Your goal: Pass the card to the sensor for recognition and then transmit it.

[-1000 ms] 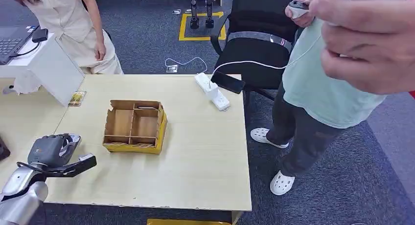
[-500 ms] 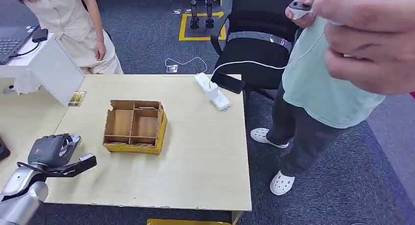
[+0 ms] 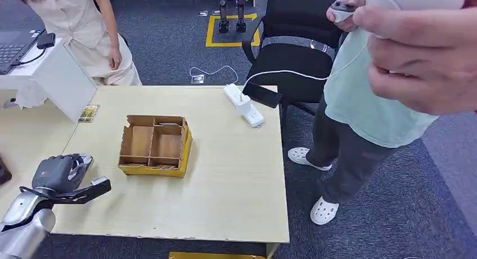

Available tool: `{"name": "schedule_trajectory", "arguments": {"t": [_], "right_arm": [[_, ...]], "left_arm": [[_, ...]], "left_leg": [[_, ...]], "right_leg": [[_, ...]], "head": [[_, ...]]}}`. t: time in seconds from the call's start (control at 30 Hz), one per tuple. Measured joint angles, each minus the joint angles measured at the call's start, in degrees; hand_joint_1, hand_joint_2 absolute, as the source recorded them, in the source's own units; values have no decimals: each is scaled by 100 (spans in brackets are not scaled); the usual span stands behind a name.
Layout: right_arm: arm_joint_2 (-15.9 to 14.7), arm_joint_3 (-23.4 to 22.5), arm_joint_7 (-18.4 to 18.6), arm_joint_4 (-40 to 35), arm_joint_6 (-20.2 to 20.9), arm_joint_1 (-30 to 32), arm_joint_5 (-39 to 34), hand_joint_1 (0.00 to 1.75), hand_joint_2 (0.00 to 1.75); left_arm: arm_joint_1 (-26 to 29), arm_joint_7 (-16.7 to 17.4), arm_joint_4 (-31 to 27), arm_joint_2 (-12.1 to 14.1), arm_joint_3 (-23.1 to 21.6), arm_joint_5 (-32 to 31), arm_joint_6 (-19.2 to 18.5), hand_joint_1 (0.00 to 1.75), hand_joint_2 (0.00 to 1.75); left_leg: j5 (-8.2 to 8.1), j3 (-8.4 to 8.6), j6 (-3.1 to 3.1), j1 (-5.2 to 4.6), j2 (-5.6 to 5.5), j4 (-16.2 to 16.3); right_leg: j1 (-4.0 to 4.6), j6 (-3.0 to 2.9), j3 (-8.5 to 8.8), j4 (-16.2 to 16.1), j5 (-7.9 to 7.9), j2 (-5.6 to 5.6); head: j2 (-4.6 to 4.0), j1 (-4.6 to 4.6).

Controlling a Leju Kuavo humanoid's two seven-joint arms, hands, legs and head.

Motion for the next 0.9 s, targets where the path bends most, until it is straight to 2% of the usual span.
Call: {"name": "schedule_trajectory", "arguments": {"t": [0.9], "right_arm": [[0,0,0,0,0,0,0,0,175]], "left_arm": [[0,0,0,0,0,0,0,175,175]], "left_leg": [[0,0,0,0,0,1]], "right_leg": [[0,0,0,0,0,0]], "head": [[0,0]]}}
